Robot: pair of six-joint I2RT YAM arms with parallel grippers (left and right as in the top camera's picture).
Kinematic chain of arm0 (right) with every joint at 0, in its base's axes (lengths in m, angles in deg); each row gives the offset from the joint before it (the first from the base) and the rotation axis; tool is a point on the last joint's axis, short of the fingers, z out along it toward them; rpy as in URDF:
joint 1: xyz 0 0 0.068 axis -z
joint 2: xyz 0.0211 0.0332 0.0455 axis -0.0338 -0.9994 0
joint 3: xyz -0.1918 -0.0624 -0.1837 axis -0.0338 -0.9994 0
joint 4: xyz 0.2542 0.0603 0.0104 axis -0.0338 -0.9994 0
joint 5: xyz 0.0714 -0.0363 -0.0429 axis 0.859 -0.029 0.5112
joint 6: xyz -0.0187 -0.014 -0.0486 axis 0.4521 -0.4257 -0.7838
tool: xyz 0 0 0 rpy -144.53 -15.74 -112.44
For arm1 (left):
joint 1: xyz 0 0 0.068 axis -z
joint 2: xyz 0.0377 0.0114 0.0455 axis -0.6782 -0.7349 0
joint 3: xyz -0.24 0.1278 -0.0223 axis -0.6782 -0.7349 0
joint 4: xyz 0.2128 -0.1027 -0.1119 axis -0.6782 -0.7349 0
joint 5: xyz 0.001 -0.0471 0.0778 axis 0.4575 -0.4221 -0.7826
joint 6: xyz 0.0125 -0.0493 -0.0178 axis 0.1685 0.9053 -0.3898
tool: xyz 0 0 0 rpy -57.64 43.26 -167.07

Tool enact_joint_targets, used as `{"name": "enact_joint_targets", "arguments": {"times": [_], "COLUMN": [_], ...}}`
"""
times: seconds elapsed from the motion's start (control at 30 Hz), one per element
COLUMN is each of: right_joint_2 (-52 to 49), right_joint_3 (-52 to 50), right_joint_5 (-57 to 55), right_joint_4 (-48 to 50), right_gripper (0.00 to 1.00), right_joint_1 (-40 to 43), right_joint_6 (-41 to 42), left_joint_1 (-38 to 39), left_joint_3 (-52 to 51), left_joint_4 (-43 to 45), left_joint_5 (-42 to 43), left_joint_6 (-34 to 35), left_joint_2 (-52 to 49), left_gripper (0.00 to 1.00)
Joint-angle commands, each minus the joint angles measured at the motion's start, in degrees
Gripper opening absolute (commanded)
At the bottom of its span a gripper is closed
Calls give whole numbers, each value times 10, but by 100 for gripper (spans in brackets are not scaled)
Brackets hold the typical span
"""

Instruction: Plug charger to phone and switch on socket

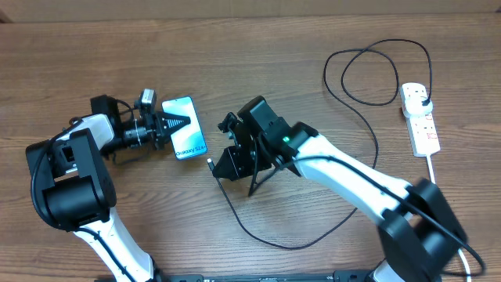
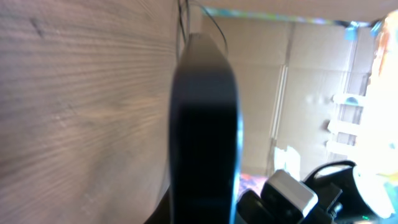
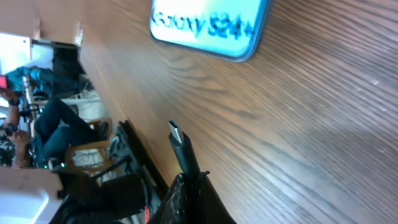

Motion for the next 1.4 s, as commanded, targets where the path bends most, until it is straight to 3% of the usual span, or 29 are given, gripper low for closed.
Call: {"name": "enact_joint_targets", "arguments": {"times": [0.0,0.13,0.2,0.37,0.5,0.6,0.77,0.97,1.1,1.23,1.37], "right_joint_2": [44,113,137,139,139,136,135,135,135,135,135], "right_joint_3": [-67,-160,-198,-222,-222,-224,-252,-343,-407,-391,-311], "right_joint_5": [-9,-3,-3,36,49,37,-17,-31,-49,-43,-45], "right_joint_4": [39,147,197,259,285,295,343,502,593,494,335], "right_gripper": [4,4,4,4,4,4,4,4,4,5,26], "right_joint_1": [-17,-14,-7,3,-5,-16,-52,-73,-62,-39,-25], "right_joint_6": [12,45,65,89,124,160,203,281,289,280,207], "left_joint_1": [1,0,-1,1,19,42,70,65,61,47,24], "left_joint_3": [1,2,2,2,2,2,2,2,2,2,2], "left_joint_4": [-108,-286,-341,-348,-322,-304,-244,-168,-139,-89,-14], "left_joint_5": [66,66,67,67,67,67,67,67,66,66,61], "left_joint_6": [-196,-402,-461,-506,-505,-492,-406,-293,-263,-216,-143], "left_joint_2": [21,22,22,22,22,22,22,22,22,22,22], "left_gripper": [4,5,4,5,4,5,4,4,4,5,5]}}
